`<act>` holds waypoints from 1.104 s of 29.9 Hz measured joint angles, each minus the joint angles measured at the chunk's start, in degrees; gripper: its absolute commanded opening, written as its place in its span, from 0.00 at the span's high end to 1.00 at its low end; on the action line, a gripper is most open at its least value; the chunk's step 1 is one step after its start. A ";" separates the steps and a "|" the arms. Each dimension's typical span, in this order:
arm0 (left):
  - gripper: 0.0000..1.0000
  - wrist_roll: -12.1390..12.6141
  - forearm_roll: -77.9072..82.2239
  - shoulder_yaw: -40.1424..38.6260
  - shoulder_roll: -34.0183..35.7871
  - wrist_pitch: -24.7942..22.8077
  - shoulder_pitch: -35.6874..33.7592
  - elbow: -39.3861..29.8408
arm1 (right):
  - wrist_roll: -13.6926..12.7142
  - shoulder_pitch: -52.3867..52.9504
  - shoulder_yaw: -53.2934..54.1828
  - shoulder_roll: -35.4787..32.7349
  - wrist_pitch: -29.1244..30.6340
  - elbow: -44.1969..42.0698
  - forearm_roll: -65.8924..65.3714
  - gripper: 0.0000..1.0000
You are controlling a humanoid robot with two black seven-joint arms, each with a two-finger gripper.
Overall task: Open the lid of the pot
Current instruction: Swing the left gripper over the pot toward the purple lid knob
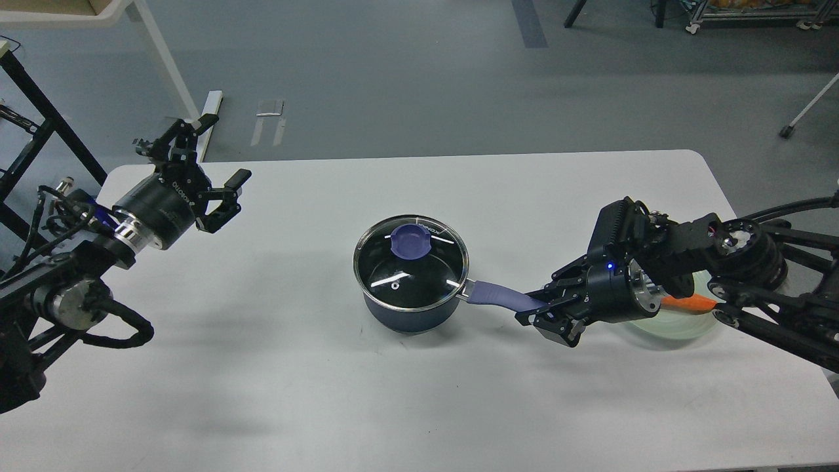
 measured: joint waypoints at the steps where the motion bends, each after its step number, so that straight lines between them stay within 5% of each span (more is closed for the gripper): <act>1: 0.01 -0.60 3.73 0.03 0.00 -0.30 -1.23 -0.03 | 0.00 0.00 0.00 -0.04 0.00 0.00 0.00 0.72; 5: 0.01 -3.85 22.74 0.05 -0.30 -1.68 -7.56 -0.99 | 0.00 -0.07 0.00 -0.09 0.07 0.00 0.00 0.72; 9: 0.01 -4.37 42.35 0.17 -0.56 -1.44 -12.34 -5.86 | 0.00 -0.09 0.06 -0.10 0.08 0.00 0.01 0.72; 17: 0.01 -4.43 74.92 4.44 -4.31 6.72 -16.86 -14.88 | -0.02 -0.12 0.08 -0.17 0.09 0.00 0.07 0.72; 25: 0.01 -4.41 86.40 21.69 -10.05 16.62 -23.45 -10.73 | -0.02 -0.17 0.09 -0.19 0.09 0.00 0.08 0.72; 33: 0.01 -4.40 91.63 23.77 -15.32 17.79 -24.03 -3.60 | -0.02 -0.17 0.11 -0.25 0.09 0.00 0.10 0.72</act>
